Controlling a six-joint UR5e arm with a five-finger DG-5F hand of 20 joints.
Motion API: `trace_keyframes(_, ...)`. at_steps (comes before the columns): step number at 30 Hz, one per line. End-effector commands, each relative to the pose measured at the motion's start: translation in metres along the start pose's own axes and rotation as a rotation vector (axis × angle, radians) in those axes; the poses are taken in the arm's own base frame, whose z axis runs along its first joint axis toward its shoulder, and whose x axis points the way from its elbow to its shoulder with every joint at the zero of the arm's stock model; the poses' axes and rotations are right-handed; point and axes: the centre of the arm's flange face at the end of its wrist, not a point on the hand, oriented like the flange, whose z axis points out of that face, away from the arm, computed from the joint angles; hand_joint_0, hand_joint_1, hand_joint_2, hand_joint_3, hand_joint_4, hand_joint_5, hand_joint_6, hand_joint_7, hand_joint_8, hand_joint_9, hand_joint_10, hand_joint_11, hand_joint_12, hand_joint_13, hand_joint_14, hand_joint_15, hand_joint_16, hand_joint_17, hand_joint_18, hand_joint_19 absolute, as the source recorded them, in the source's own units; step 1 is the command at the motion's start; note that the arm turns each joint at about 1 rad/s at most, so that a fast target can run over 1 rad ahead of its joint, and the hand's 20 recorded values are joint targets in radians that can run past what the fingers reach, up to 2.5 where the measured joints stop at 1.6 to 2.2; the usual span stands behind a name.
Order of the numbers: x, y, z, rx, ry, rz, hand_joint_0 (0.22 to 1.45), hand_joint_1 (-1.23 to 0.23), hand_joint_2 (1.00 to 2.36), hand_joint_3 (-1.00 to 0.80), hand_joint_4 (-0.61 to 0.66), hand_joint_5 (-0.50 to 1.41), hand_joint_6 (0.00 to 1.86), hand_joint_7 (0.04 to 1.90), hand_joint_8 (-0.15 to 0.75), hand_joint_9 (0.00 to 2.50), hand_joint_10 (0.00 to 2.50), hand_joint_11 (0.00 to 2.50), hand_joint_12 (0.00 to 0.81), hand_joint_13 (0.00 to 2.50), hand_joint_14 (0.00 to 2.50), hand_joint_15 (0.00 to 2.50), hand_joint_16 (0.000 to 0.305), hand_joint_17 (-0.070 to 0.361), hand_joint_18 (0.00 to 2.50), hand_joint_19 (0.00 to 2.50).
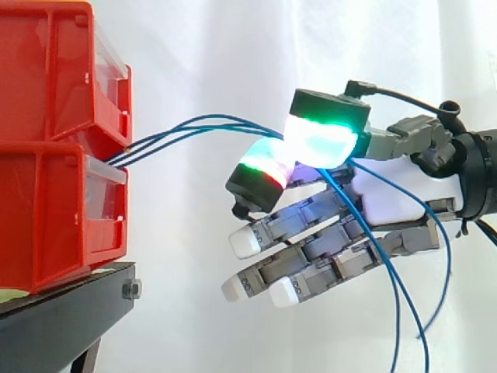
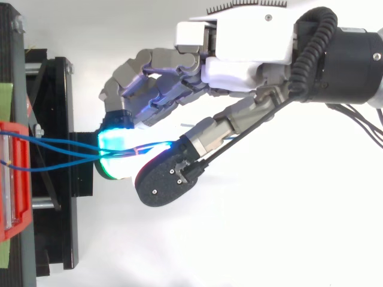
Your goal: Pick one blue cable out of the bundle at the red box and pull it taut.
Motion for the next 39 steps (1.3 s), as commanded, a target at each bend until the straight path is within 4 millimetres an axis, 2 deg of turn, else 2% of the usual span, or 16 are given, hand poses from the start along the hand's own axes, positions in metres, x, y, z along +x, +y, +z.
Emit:
trace_keyframes(1, 0.0001, 0.0006, 0.0002, -0.001, 0.0, 0.001, 0.6, -0.7, 1.0, -0.5, 0.0, -0.17, 0.83, 0.95, 0.253, 0.56, 0.01, 0.3, 0.357, 0.16, 0.0, 0.0, 0.054, 0.122, 0.35, 0.2)
trace_keyframes(25, 0.0001, 0.0027, -0.0004, 0.008, 0.0, 0.0, 0.52, -0.65, 1.0, -0.5, 0.02, -0.16, 0.81, 0.99, 0.282, 0.57, 0.01, 0.29, 0.376, 0.16, 0.0, 0.0, 0.058, 0.13, 0.34, 0.22)
trace_keyframes(29, 0.0002, 0.0042, 0.0, 0.005, 0.0, 0.0, 0.61, -0.7, 1.01, -0.37, 0.02, -0.16, 0.82, 1.03, 0.276, 0.59, 0.01, 0.3, 0.361, 0.17, 0.0, 0.0, 0.055, 0.123, 0.34, 0.22)
trace_keyframes(33, 0.0002, 0.005, 0.0002, 0.003, 0.0, 0.0, 0.61, -0.73, 1.02, -0.22, 0.0, -0.16, 0.85, 1.05, 0.282, 0.61, 0.01, 0.31, 0.362, 0.19, 0.0, 0.0, 0.055, 0.123, 0.38, 0.21)
trace_keyframes(39, 0.0002, 0.0047, -0.0001, 0.006, 0.0, -0.001, 0.63, -0.81, 1.02, -0.14, -0.01, -0.17, 0.87, 1.02, 0.287, 0.62, 0.01, 0.33, 0.363, 0.21, 0.0, 0.0, 0.055, 0.124, 0.4, 0.2)
